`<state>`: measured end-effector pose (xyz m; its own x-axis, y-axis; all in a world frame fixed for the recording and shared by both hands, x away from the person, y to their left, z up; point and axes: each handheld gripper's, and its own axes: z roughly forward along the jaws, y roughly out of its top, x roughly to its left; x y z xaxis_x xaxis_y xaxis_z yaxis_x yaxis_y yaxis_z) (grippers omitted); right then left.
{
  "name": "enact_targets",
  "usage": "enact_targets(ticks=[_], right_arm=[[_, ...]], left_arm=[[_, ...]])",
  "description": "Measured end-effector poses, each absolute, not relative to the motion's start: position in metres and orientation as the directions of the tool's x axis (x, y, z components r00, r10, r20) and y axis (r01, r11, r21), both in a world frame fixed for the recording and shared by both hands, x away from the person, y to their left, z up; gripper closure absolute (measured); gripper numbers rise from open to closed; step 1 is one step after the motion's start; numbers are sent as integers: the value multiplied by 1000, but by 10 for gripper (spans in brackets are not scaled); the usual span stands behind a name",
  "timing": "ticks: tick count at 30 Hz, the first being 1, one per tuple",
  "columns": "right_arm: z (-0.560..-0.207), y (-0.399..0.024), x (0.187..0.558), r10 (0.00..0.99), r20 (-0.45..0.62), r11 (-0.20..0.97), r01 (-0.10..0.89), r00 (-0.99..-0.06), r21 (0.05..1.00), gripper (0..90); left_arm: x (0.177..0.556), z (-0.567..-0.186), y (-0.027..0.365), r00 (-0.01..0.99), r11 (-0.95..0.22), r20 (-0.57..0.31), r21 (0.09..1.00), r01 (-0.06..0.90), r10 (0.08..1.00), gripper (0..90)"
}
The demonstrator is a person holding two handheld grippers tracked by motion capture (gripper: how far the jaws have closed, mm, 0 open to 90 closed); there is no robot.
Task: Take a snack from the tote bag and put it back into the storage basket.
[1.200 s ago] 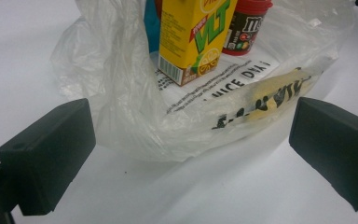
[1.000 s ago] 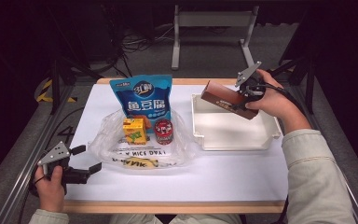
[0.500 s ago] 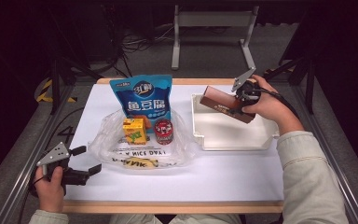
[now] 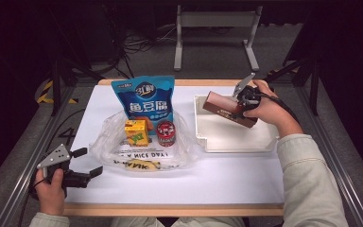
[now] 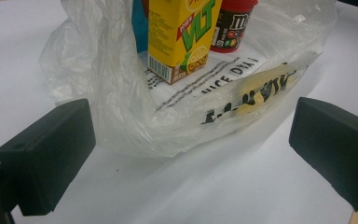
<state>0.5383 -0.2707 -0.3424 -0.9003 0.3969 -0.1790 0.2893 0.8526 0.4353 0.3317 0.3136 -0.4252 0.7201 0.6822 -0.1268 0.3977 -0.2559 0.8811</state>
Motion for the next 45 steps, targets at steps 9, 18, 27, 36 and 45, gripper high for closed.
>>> enact_targets(ticks=[9,18,27,36,45], right_arm=[[-354,-268,543,398,-175,858,298,-901,418,426],[-364,-267,546,393,-172,868,303,-903,394,426],[-370,-265,548,391,-172,874,306,-904,378,426],[-374,-265,551,391,-172,881,313,-904,356,426],[-379,-265,553,400,-170,880,326,-901,345,426]], left_arm=[[332,-425,315,717,-253,-123,884,394,686,9],[331,-425,315,716,-247,-127,885,394,686,9],[332,-425,315,720,-251,-123,886,390,683,9],[332,-425,315,720,-255,-121,884,391,683,9],[331,-425,315,722,-254,-120,886,387,682,9]])
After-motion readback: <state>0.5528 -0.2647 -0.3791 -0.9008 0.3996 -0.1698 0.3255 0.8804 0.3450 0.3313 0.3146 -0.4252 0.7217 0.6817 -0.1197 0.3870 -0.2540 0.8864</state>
